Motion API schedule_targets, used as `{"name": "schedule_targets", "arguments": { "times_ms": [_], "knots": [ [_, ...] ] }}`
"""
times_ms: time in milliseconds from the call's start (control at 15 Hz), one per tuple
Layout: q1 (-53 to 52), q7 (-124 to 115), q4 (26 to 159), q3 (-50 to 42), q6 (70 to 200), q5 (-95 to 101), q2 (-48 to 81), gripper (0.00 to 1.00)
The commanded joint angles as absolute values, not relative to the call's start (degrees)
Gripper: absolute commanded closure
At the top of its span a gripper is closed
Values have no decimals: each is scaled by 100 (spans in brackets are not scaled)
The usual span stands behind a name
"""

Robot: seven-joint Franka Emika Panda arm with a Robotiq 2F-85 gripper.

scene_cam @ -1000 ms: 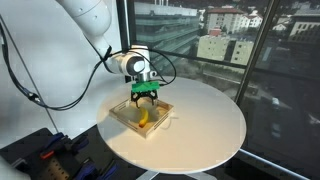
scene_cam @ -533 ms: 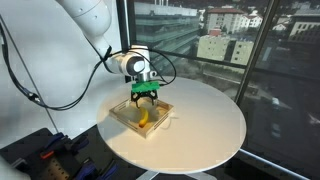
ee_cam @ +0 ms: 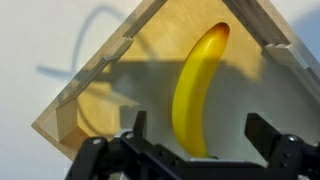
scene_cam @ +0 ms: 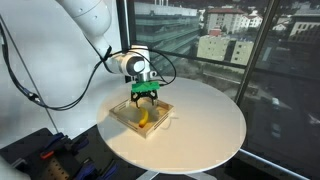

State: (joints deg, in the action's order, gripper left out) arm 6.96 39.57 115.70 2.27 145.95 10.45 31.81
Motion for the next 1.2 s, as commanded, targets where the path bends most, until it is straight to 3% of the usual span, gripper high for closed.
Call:
{"name": "schedule_targets", "arguments": {
  "times_ms": [0, 1133],
  "knots": [
    [728, 3939, 11559, 259, 14577, 1073, 3182, 0],
    [609, 4065, 11044, 382, 15127, 1174, 3704, 0]
  ]
}}
